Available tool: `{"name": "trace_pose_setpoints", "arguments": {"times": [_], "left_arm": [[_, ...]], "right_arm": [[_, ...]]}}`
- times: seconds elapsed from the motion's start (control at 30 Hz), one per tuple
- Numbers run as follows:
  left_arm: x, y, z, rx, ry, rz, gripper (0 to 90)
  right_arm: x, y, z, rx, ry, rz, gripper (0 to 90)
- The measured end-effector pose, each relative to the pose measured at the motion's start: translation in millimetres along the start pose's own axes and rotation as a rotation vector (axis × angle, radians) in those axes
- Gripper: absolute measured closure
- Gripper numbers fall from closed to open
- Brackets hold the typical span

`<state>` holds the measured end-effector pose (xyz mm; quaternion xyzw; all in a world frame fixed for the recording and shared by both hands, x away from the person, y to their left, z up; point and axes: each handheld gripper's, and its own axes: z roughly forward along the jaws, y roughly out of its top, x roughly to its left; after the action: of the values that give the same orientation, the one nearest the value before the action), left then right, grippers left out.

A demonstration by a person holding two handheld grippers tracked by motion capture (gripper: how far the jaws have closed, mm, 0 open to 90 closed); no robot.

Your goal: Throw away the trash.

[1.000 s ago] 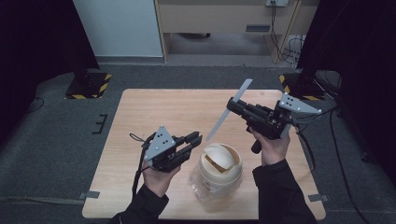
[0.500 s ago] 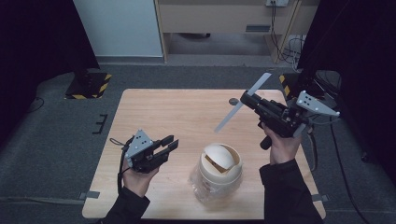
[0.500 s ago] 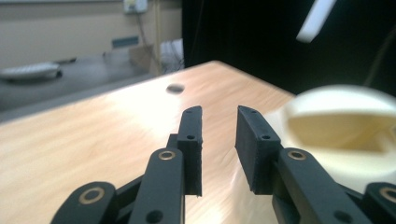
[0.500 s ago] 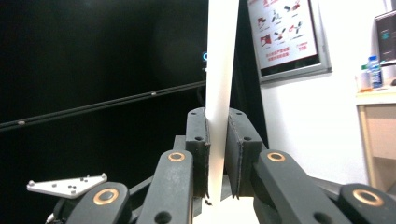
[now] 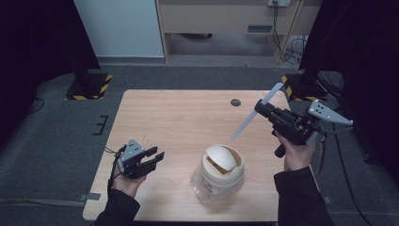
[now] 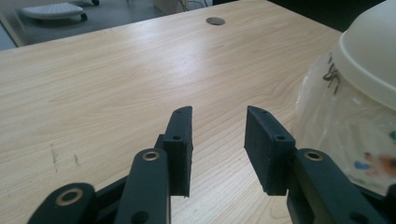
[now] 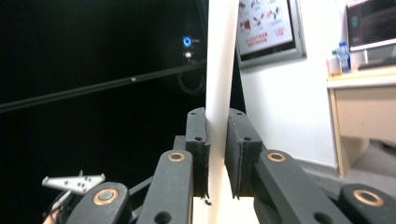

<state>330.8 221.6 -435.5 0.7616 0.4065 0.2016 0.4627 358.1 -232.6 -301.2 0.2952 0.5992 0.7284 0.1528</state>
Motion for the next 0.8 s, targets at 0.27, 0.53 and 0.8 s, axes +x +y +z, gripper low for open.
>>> {"name": "trace_pose_setpoints", "arguments": {"times": [0.27,0.53,0.8], "left_arm": [[3.4,-5.0,6.7,0.029,0.006,0.007,56.4],[8.5,-8.9,9.5,0.034,0.015,-0.007,52.5],[11.0,-11.9,11.7,0.045,0.018,-0.017,51.5]], "right_arm": [[-6.7,-16.9,-10.5,0.051,-0.021,0.011,80.7],[-8.8,-37.6,-9.2,0.119,-0.027,0.022,80.6],[-11.7,-64.4,-2.8,0.210,-0.030,0.037,80.5]]}}
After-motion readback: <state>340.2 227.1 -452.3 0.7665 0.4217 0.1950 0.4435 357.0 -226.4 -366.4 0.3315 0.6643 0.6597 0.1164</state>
